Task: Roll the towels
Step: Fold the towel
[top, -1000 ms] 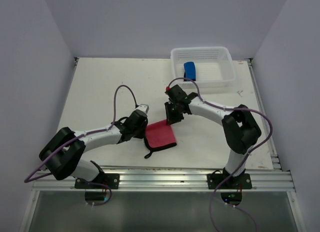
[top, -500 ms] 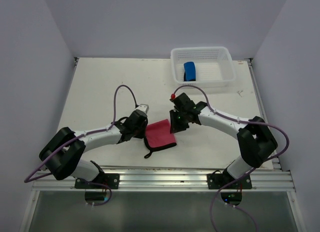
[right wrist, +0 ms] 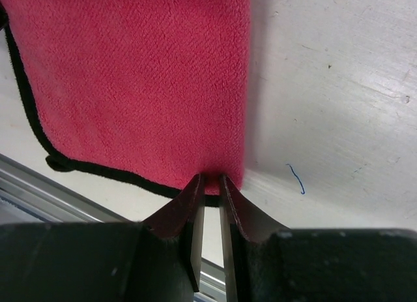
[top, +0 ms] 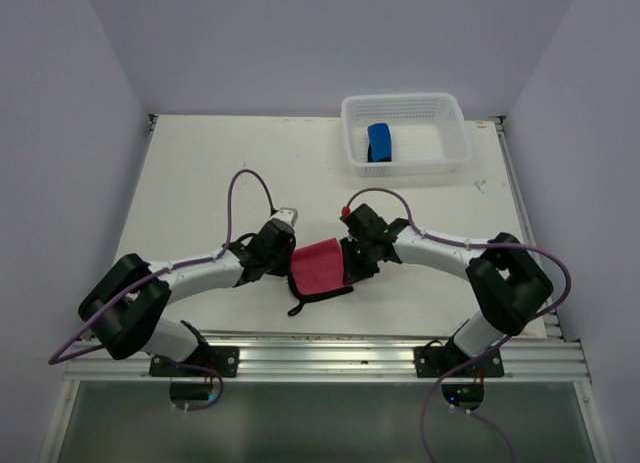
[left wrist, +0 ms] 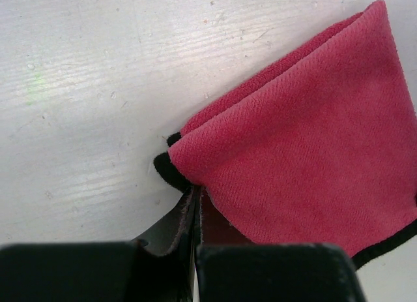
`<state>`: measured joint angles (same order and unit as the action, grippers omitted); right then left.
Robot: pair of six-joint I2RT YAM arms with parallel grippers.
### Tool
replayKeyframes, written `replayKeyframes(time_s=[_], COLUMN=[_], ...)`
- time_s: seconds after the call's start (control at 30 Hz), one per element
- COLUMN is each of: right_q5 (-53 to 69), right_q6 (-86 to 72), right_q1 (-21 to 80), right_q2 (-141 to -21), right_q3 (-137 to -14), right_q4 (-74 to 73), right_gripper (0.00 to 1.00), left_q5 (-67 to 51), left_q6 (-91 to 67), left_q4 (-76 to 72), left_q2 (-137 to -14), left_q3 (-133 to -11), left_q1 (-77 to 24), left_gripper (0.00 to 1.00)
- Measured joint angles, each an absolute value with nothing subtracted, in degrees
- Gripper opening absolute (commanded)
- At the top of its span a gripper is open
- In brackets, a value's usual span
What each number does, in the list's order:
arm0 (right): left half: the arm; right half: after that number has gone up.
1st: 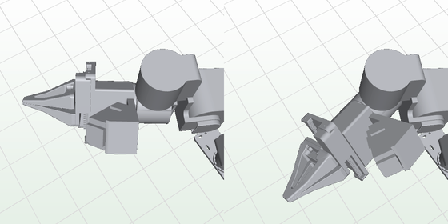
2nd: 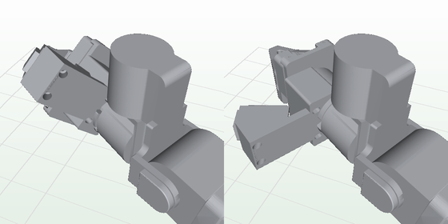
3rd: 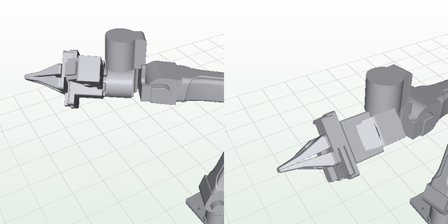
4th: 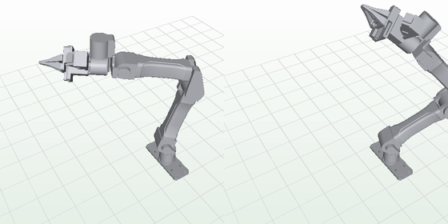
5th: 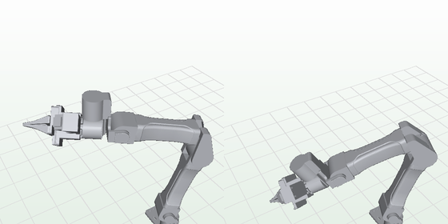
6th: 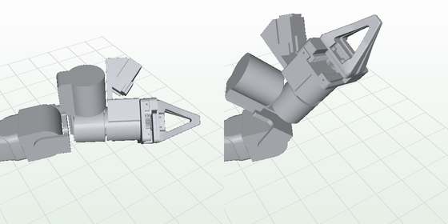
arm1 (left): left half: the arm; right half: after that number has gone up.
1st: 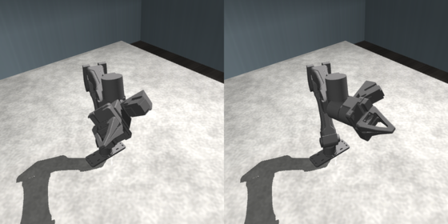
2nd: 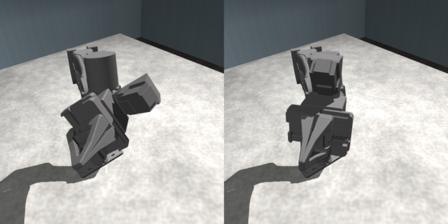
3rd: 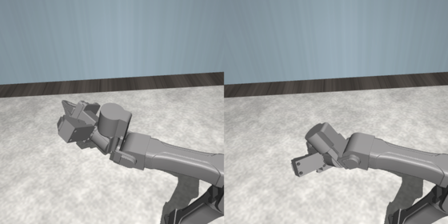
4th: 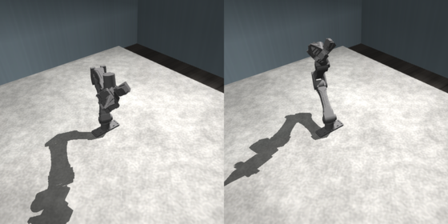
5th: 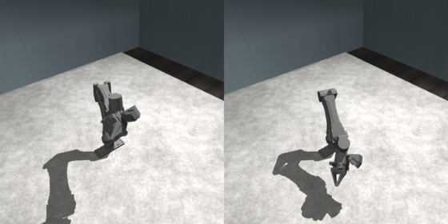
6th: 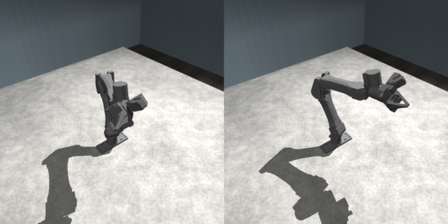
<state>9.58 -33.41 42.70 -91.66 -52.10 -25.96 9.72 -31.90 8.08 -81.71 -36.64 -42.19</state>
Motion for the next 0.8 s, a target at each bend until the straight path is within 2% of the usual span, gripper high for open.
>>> replayKeyframes(time_s=[0.53, 0.8], right_q5=[6.94, 6.28], right_q6=[-33.34, -33.21], right_q1=[43.97, 44.25], right_q2=[-93.62, -93.06], right_q3=[-51.66, -54.15], right_q4=[-24.4, -27.05], right_gripper=[0.19, 0.29], left_q5=[9.87, 9.85], left_q6=[-31.9, -31.9], left_q4=[8.64, 9.76], left_q2=[-80.73, -79.26], left_q3=[-36.64, -37.52], left_q1=[-42.19, -42.19], left_gripper=[0.02, 0.11])
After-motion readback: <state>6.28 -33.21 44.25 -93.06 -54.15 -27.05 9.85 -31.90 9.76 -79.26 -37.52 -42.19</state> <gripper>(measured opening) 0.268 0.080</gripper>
